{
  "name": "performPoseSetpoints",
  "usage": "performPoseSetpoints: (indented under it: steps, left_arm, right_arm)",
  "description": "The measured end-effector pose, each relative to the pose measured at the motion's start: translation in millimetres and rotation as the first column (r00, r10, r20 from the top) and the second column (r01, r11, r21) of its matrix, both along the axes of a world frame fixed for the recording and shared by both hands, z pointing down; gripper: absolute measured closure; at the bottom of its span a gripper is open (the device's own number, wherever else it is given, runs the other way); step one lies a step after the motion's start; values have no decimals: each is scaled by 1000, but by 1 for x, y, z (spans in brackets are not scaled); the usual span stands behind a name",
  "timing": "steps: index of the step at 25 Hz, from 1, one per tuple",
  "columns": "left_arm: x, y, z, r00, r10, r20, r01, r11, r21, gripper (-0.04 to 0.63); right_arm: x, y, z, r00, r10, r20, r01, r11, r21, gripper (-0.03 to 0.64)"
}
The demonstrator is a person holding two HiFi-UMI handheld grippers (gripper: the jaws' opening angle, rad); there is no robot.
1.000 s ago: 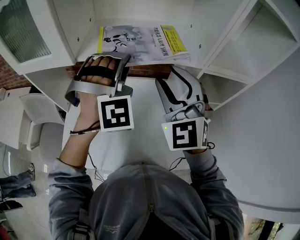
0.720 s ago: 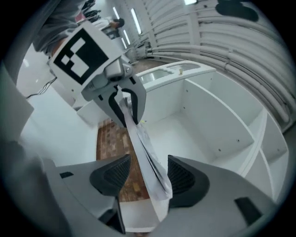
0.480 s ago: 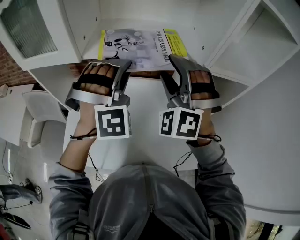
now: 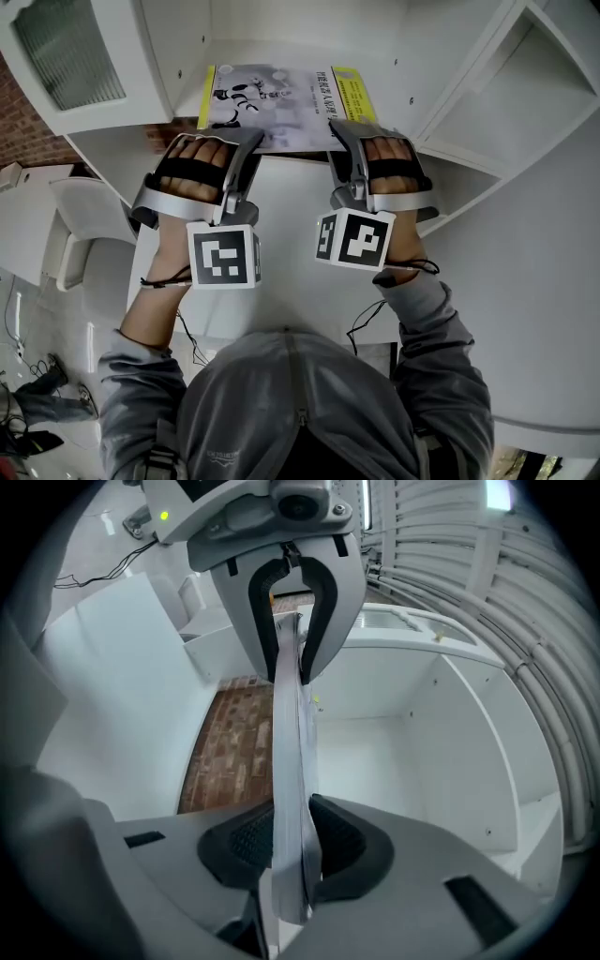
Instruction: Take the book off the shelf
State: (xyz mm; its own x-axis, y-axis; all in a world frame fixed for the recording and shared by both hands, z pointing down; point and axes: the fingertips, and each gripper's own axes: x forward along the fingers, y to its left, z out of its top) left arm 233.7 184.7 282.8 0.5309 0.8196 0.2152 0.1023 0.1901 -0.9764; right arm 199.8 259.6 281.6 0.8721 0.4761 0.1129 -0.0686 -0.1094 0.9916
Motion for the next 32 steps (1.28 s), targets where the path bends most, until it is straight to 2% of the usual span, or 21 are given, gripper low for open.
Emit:
performPoseSetpoints:
  steps: [5, 6, 8, 10, 15, 20, 22, 24, 26, 30, 31, 32]
  left_arm:
    - [1, 0, 2, 1000, -10, -12, 10, 1000, -12, 455]
    - [3, 1, 3, 999, -16, -30, 15, 1000, -16, 419]
    - [9, 5, 4, 996, -33, -89, 30, 999, -34, 306]
    - [15, 9, 2, 990, -48, -130, 41, 998, -56, 276]
    - [25, 21, -3, 991, -55, -122, 46, 996, -73, 268]
    - [39, 39, -1, 987, -65, -148, 52, 995, -85, 270]
    - [44, 41, -1, 983, -73, -167, 59, 994, -91, 288]
    - [45, 39, -5, 978, -77, -193, 57, 992, -109, 406]
    - [44, 38, -9, 976, -75, -205, 50, 991, -124, 495]
    - [46, 41, -7, 987, -65, -148, 48, 992, -115, 518]
    - [47, 41, -5, 989, -64, -136, 49, 993, -108, 520]
    - [47, 42, -3, 989, -64, -130, 51, 994, -101, 520]
  right_arm:
    - [-3, -3, 0, 1000, 6, -17, -6, 1000, -5, 525]
    - [-3, -4, 0, 1000, 7, -16, -7, 1000, -4, 526]
    - [-3, -5, 0, 1000, 9, -11, -9, 1000, 1, 528]
    - [-3, -7, -1, 1000, 13, -1, -13, 1000, 15, 528]
    - [-5, -12, -5, 999, 23, 26, -24, 999, 44, 528]
    - [-2, -11, -3, 998, 20, 52, -25, 996, 83, 528]
    - [-2, -13, -3, 998, 16, 57, -22, 995, 96, 528]
    - [-4, -16, -5, 998, 16, 60, -22, 995, 102, 528]
    - [-4, -18, -6, 998, 18, 63, -24, 994, 103, 526]
    - [0, -14, 0, 997, 18, 76, -26, 993, 112, 517]
    - [2, -12, 3, 997, 18, 79, -27, 993, 119, 501]
    - [4, -10, 7, 997, 21, 80, -31, 992, 123, 457]
